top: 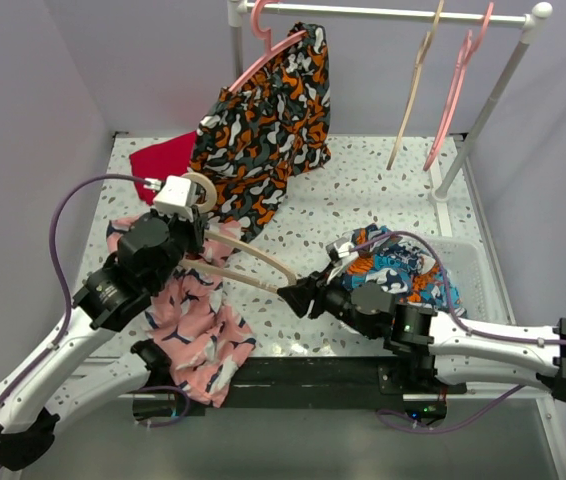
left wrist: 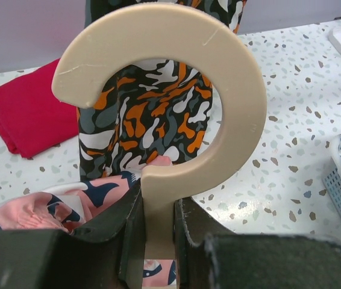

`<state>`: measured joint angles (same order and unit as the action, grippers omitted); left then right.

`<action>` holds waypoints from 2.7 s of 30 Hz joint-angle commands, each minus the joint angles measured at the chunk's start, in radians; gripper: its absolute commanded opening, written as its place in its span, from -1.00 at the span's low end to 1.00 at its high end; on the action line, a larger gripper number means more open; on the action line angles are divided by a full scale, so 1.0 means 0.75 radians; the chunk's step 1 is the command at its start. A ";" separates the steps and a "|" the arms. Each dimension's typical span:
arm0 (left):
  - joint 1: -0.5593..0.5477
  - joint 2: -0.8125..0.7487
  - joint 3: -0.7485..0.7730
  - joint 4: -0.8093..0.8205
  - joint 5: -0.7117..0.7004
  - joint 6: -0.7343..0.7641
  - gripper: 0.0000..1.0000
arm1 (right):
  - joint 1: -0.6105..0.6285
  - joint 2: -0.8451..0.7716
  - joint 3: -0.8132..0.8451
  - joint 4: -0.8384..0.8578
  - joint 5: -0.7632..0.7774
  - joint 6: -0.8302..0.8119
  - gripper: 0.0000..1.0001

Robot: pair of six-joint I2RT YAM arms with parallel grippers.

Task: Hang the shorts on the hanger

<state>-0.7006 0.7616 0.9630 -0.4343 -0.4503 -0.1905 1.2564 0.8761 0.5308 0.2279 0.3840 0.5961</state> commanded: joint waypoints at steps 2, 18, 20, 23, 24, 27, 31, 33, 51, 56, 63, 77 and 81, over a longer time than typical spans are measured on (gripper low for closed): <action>0.001 -0.079 0.007 0.076 0.017 0.000 -1.00 | -0.041 0.092 -0.124 0.313 -0.115 0.240 -0.15; 0.003 -0.232 -0.002 0.033 0.161 0.033 -1.00 | -0.274 0.879 0.255 0.723 -0.565 0.416 -0.04; 0.001 -0.246 0.000 0.029 0.185 0.043 -1.00 | -0.280 1.000 0.366 0.719 -0.557 0.420 0.04; 0.001 -0.265 0.007 0.019 0.228 0.064 -1.00 | -0.288 1.126 0.493 0.704 -0.536 0.443 0.14; 0.001 -0.269 0.011 0.017 0.240 0.070 -1.00 | -0.290 1.155 0.521 0.702 -0.534 0.447 0.16; 0.001 -0.287 0.015 -0.004 0.291 0.084 -1.00 | -0.291 1.231 0.642 0.621 -0.514 0.449 0.19; 0.001 -0.320 0.005 -0.018 0.326 0.090 -1.00 | -0.291 1.292 0.781 0.480 -0.463 0.453 0.24; 0.001 -0.328 0.002 -0.020 0.328 0.090 -1.00 | -0.291 1.327 0.834 0.390 -0.457 0.447 0.24; 0.001 -0.347 0.019 -0.022 0.365 0.097 -1.00 | -0.291 1.509 1.086 0.007 -0.406 0.400 0.11; 0.003 -0.345 0.019 -0.020 0.341 0.097 -1.00 | -0.286 1.456 1.000 0.064 -0.455 0.420 -0.59; 0.001 -0.347 0.011 -0.022 0.153 0.066 -1.00 | -0.272 1.291 0.739 0.230 -0.506 0.481 -1.00; 0.001 -0.347 -0.016 -0.002 -0.160 -0.051 -1.00 | -0.154 0.841 0.272 0.377 -0.130 0.516 -1.00; 0.001 -0.326 -0.022 0.017 -0.213 -0.085 -1.00 | -0.096 0.693 0.162 0.396 0.016 0.461 -1.00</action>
<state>-0.7010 0.5102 0.9508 -0.4938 -0.5053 -0.2272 1.1561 1.4967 0.7052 0.4637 0.2291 0.9695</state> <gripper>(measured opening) 0.238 0.007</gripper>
